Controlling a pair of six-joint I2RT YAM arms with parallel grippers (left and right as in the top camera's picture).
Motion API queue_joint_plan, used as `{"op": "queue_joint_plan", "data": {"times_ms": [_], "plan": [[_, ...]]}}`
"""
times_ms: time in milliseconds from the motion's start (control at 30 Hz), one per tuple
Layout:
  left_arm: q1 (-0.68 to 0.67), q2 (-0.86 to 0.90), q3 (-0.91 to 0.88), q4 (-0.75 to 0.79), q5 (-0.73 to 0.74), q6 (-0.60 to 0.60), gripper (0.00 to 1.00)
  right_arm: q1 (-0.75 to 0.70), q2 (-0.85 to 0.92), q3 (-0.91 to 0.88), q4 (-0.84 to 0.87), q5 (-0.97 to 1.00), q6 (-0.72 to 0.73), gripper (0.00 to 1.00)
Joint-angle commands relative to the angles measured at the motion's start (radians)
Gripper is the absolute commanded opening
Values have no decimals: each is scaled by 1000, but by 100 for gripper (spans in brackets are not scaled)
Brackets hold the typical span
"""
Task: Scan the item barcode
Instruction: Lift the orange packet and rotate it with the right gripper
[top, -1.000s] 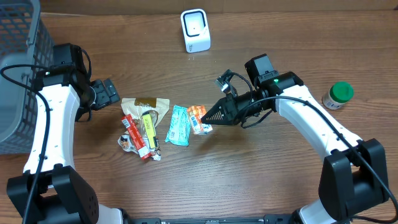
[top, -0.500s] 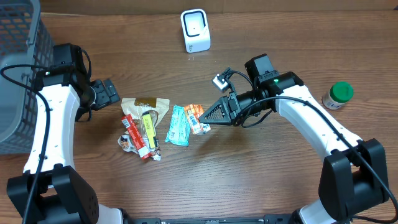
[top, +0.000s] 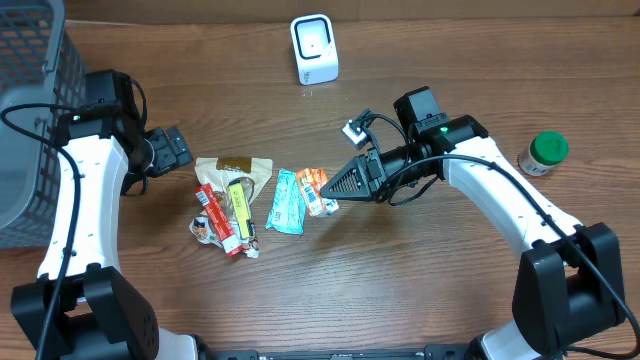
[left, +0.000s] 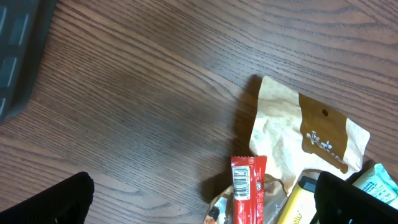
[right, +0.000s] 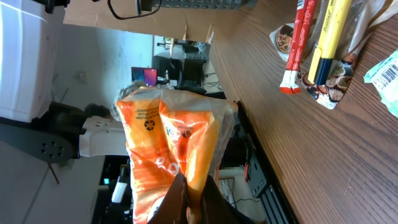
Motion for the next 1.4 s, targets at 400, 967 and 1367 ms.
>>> {"op": "queue_joint_plan", "data": {"times_ms": [400, 967, 1367], "plan": [[-1, -3, 19, 0, 3, 19, 100, -2, -7, 12, -5, -21, -8, 4], [-1, -3, 19, 0, 4, 19, 100, -2, -7, 12, 52, -138, -8, 4], [-1, -3, 19, 0, 3, 19, 100, -2, -7, 12, 60, 387, -8, 4]]}}
